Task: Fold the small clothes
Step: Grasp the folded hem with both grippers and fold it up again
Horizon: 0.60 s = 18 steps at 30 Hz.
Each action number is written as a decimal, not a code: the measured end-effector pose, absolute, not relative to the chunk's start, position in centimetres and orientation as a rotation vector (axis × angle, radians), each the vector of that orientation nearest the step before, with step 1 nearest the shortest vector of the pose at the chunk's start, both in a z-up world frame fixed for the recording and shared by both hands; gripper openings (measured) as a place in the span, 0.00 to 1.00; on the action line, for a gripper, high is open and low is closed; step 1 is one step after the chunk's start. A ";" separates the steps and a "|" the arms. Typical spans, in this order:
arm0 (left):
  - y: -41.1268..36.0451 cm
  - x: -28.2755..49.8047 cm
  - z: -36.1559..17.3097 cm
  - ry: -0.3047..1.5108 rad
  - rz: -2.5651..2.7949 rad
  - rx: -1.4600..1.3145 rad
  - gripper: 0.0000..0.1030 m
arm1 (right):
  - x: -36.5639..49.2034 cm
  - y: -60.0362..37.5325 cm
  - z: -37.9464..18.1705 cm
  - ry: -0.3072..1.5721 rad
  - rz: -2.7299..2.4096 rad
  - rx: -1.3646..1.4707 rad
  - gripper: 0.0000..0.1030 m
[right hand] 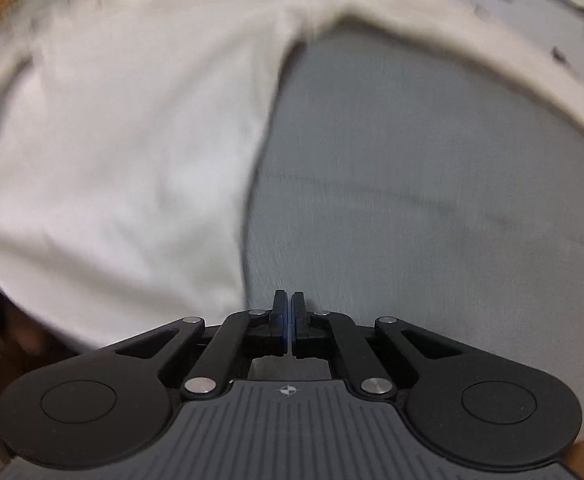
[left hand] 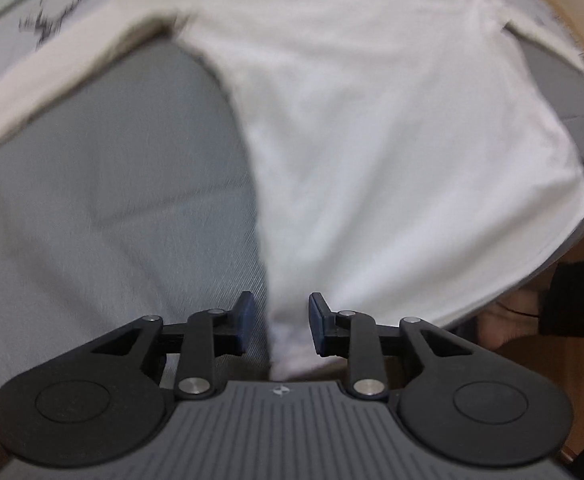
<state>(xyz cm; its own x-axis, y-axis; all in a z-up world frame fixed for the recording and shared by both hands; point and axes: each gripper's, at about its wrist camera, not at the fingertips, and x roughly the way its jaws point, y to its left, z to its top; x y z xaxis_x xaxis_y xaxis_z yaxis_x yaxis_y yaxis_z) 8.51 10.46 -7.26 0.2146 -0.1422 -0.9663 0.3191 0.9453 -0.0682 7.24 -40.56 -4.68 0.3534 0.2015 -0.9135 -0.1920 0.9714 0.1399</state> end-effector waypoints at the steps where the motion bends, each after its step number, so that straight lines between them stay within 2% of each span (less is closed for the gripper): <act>1: 10.2 8.4 -7.0 1.303 -0.354 0.145 0.31 | 7.2 -40.5 -4.0 1.146 0.282 0.029 0.02; 4: 9.0 8.0 -8.9 1.379 -0.394 0.216 0.31 | 7.0 -38.8 -3.9 1.136 0.407 0.033 0.03; 6: 8.1 7.1 -10.7 1.404 -0.371 0.396 0.30 | 7.0 -37.1 -5.8 1.243 0.458 -0.048 0.04; 8: 7.8 7.0 -9.6 1.372 -0.392 0.391 0.30 | 6.7 -36.0 -8.0 1.357 0.454 -0.181 0.05; 11: 8.0 7.1 -8.2 1.313 -0.435 0.298 0.30 | 6.8 -35.8 -7.7 1.337 0.474 -0.192 0.05; 14: 7.4 6.9 -10.6 1.403 -0.391 0.396 0.29 | 7.2 -36.8 -7.7 1.345 0.438 -0.160 0.05; 16: 6.7 6.8 -9.8 1.379 -0.409 0.408 0.30 | 7.1 -36.5 -8.1 1.354 0.439 -0.177 0.05; 18: 7.3 7.4 -8.1 1.332 -0.397 0.302 0.31 | 7.6 -36.7 -6.8 1.295 0.427 -0.137 0.05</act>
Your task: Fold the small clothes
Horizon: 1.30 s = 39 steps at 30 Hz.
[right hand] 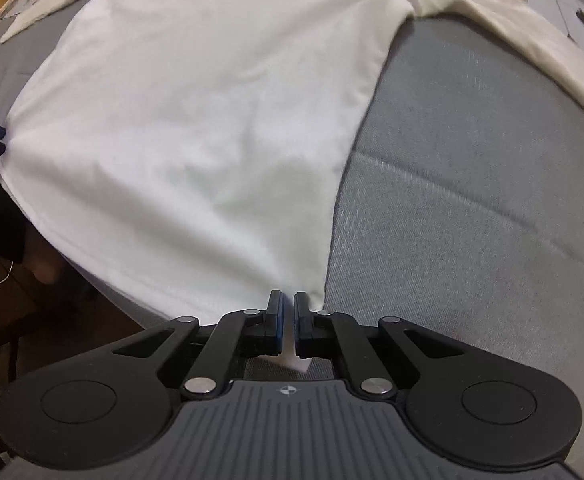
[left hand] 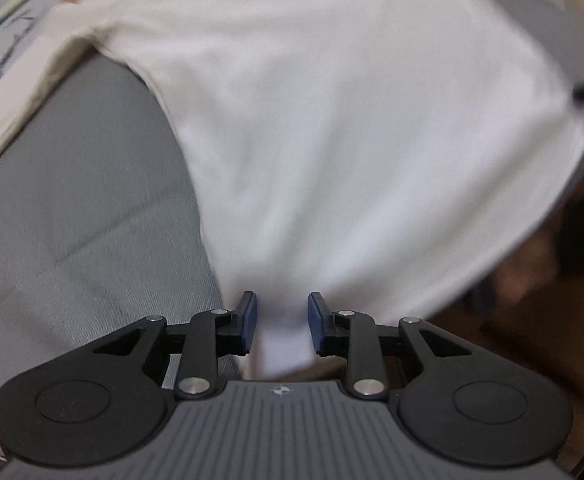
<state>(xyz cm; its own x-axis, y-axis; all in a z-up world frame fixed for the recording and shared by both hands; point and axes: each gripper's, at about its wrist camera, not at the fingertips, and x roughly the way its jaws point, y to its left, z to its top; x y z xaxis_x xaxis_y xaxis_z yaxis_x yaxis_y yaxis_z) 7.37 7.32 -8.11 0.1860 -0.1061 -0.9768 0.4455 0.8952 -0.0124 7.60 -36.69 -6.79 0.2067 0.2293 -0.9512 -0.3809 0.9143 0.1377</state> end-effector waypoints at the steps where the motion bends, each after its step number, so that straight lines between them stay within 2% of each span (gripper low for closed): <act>1: 7.8 7.8 -7.2 1.302 -0.375 0.259 0.31 | 7.8 -36.8 -6.0 1.253 0.414 -0.099 0.06; 4: 9.1 9.7 -4.0 1.179 -0.274 0.172 0.34 | 9.0 -37.7 -2.9 1.094 0.363 0.033 0.14; 5: 9.4 10.3 -3.0 1.148 -0.240 0.144 0.36 | 9.4 -38.0 -2.0 1.047 0.336 0.070 0.23; 6: 9.6 11.3 -2.3 1.122 -0.209 0.108 0.41 | 9.9 -38.2 -1.2 1.000 0.309 0.109 0.28; 8: 10.9 13.2 -0.1 1.087 -0.157 0.027 0.47 | 10.9 -38.6 -0.5 0.938 0.273 0.153 0.28; 14: 15.7 19.8 4.3 0.900 -0.024 -0.008 0.46 | 14.3 -37.9 0.4 0.813 0.190 0.152 0.28; 16: 17.7 21.9 3.3 0.837 0.024 0.001 0.41 | 15.0 -37.0 0.6 0.764 0.175 0.153 0.28; 18: 20.1 23.1 1.6 0.836 0.078 0.019 0.21 | 15.3 -35.9 1.3 0.700 0.149 0.133 0.28; 19: 21.1 23.7 0.8 0.866 0.109 0.041 0.19 | 15.3 -35.7 1.9 0.672 0.139 0.121 0.28; 25: 30.7 24.5 -0.8 0.823 0.266 -0.061 0.19 | 17.9 -34.0 3.0 0.605 0.113 0.128 0.28; 35: 44.7 20.6 -5.4 0.886 0.538 -0.320 0.22 | 21.8 -28.3 3.9 0.587 0.205 0.094 0.28; 39: 47.9 20.1 -6.3 0.864 0.628 -0.441 0.35 | 22.7 -26.0 3.7 0.602 0.246 0.067 0.28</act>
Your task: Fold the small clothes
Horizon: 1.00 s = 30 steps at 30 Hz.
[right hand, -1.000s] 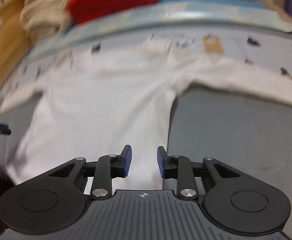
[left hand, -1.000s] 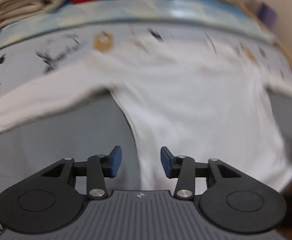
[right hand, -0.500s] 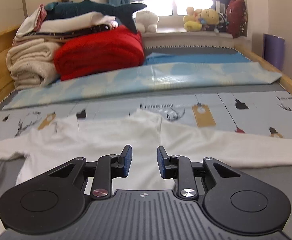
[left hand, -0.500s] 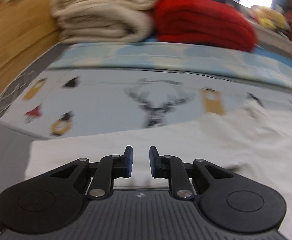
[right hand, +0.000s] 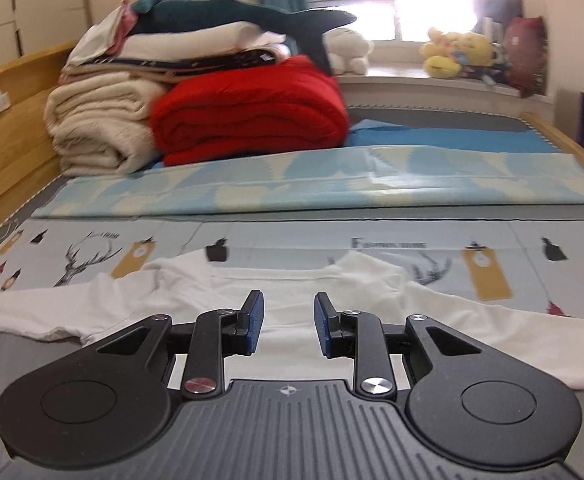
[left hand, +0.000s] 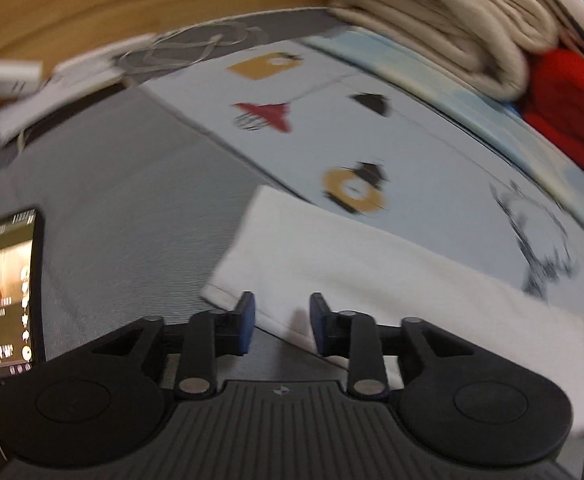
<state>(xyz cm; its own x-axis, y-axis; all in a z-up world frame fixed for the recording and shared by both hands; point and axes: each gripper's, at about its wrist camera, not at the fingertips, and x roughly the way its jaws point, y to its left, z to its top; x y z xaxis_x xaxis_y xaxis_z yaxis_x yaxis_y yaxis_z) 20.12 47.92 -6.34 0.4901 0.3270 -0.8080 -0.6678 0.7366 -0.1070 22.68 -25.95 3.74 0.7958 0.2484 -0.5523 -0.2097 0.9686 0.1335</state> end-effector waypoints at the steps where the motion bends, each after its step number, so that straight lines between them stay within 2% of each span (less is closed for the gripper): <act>1: 48.5 20.1 -6.7 0.867 0.643 -0.472 0.35 | 22.9 -25.4 3.7 0.605 0.253 0.056 0.28; 6: 49.9 20.6 -8.0 0.892 0.672 -0.534 0.32 | 23.9 -23.7 3.3 0.623 0.265 0.023 0.28; 7: 49.7 20.8 -7.8 0.889 0.673 -0.522 0.25 | 24.1 -23.6 3.1 0.629 0.263 0.021 0.28; 8: 49.6 20.9 -7.7 0.879 0.670 -0.515 0.00 | 24.3 -23.4 3.1 0.632 0.261 0.021 0.28; 13: 45.5 22.5 -3.9 0.760 0.654 -0.317 0.00 | 24.9 -22.7 3.3 0.631 0.250 0.030 0.28; 18: 38.7 24.5 1.1 0.624 0.486 -0.305 0.00 | 24.8 -21.8 3.2 0.637 0.252 0.033 0.28; 22: 33.3 25.3 3.9 0.587 0.372 -0.347 0.00 | 24.4 -21.6 3.4 0.636 0.260 0.046 0.28; 30: 18.8 28.6 4.7 0.612 0.052 -0.276 0.00 | 23.9 -24.2 3.8 0.645 0.216 0.125 0.28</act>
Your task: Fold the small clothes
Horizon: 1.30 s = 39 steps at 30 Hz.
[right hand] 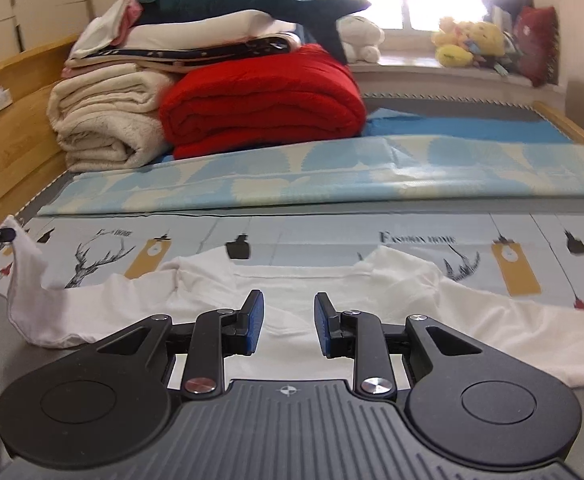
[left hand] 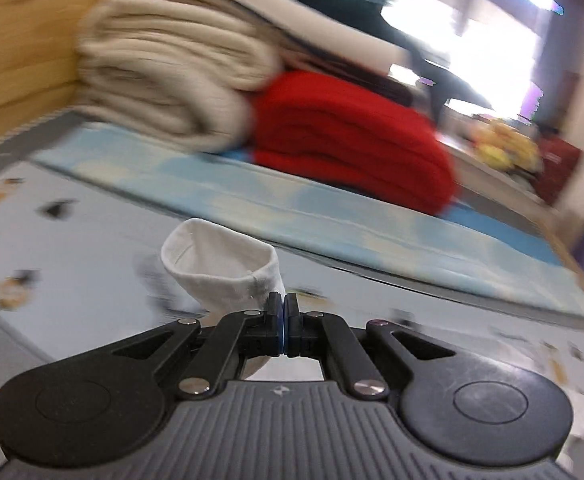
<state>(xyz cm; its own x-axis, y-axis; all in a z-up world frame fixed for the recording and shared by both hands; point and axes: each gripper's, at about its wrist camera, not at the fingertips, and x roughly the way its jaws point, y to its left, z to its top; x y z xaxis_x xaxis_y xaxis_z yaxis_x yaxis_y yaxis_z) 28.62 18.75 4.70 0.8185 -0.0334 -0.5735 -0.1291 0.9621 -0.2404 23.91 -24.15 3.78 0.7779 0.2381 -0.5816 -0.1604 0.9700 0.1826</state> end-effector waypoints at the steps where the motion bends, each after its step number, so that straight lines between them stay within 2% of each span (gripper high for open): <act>1: 16.3 29.1 4.6 0.625 -0.004 -0.292 0.00 | 24.0 -24.6 3.7 0.651 0.205 0.137 0.28; 4: 10.1 30.6 3.6 0.703 -0.160 -0.345 0.00 | 24.2 -25.5 3.3 0.662 0.180 0.154 0.28; 6: 6.4 31.4 2.1 0.798 -0.278 -0.397 0.06 | 24.2 -26.0 3.2 0.670 0.171 0.168 0.28; 10: 3.6 32.0 1.7 0.872 -0.258 -0.347 0.06 | 24.8 -27.0 3.2 0.687 0.171 0.214 0.28; 13: 5.3 32.4 3.6 0.874 -0.161 -0.352 0.06 | 25.3 -27.5 3.0 0.706 0.179 0.254 0.27; 15: 7.0 33.1 4.5 0.878 -0.101 -0.345 0.06 | 25.7 -27.4 3.0 0.709 0.194 0.268 0.14; 16: 7.6 32.9 4.6 0.881 -0.062 -0.333 0.06 | 26.0 -27.2 3.0 0.712 0.203 0.276 0.13; 20: 10.4 31.8 2.8 0.890 0.050 -0.307 0.06 | 27.0 -25.7 2.4 0.747 0.250 0.323 0.13; 23: 11.4 32.3 0.3 1.024 0.203 -0.251 0.07 | 28.0 -23.9 1.2 0.805 0.296 0.376 0.14; 30: 10.7 34.1 -1.4 1.035 0.177 -0.145 0.07 | 30.6 -19.1 -2.6 0.924 0.337 0.387 0.14; 31: 11.1 34.3 -1.4 1.034 0.173 -0.169 0.07 | 31.0 -18.7 -3.2 0.942 0.339 0.387 0.14; 34: 12.1 34.5 -0.6 1.002 0.177 -0.177 0.11 | 32.2 -17.7 -5.3 0.986 0.328 0.375 0.24; 39: 13.7 34.2 0.9 0.967 0.221 -0.129 0.11 | 33.9 -17.1 -8.2 1.047 0.330 0.427 0.24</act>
<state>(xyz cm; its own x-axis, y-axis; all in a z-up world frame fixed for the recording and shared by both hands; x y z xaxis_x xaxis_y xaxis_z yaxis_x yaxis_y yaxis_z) 34.23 13.71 0.92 0.5478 0.1283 -0.8267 -0.2429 0.9700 -0.0104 33.92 -17.11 -8.21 0.4644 0.4575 -0.7583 -0.0600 0.8705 0.4885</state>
